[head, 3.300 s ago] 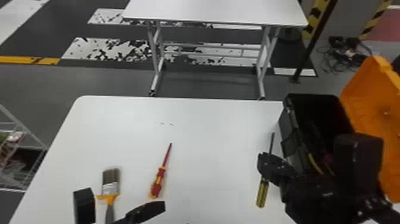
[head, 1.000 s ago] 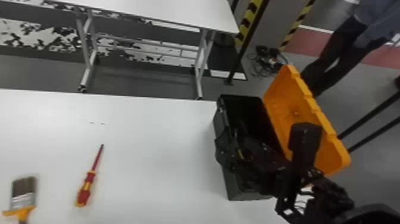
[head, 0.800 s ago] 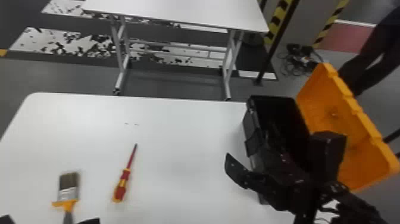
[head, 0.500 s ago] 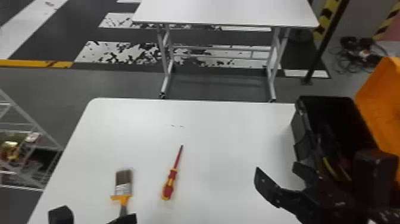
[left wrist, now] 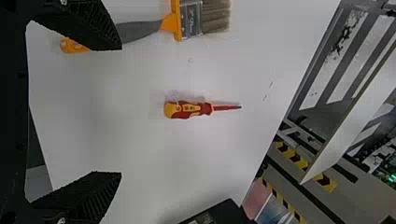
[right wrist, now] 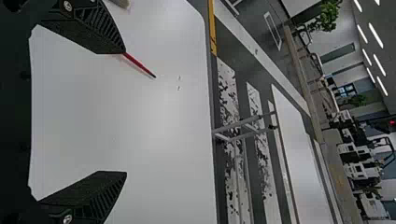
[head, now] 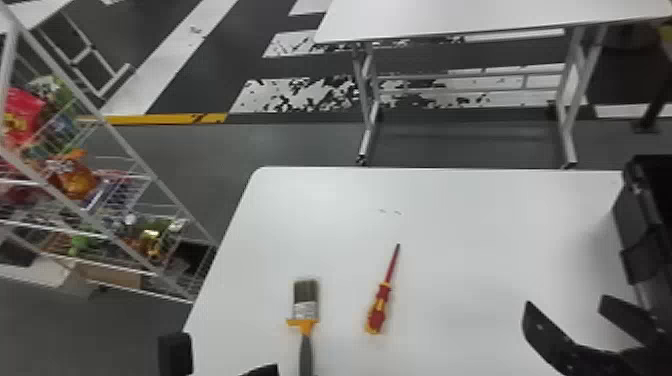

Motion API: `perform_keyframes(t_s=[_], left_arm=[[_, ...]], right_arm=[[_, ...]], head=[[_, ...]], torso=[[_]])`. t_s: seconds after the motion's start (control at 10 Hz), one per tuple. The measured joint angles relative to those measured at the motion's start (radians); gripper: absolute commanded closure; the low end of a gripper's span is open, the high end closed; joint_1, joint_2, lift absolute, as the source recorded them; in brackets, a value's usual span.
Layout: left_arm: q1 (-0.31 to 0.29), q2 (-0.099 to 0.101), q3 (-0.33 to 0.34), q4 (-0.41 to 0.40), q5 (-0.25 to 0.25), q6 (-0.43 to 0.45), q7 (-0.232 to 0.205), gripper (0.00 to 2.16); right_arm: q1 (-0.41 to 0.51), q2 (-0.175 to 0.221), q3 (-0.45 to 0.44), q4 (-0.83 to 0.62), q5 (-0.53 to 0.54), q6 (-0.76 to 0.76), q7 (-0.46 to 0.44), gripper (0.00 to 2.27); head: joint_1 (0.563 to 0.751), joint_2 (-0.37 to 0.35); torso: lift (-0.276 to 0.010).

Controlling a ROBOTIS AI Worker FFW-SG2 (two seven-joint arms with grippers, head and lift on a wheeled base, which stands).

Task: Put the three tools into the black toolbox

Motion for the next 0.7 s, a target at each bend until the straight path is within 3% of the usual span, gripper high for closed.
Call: perform_keyframes(t_s=[0.3,0.7], left_arm=[[-0.068,-0.009,0.102,-0.013,0.006,0.202,0.058,0.04],[-0.201,-0.003,0.127,-0.016,-0.018,0.555,0.092,0.03]], right_arm=[[-0.002,-0.005,0.000,0.019,0.006,-0.019,0.015,0.08],[-0.001,-0.007,0.001,0.033,0.018,-0.037,0.015,0.08]], head=[[0.695,0.350],[0.695,0.350]], torso=[[-0.051],[-0.051]])
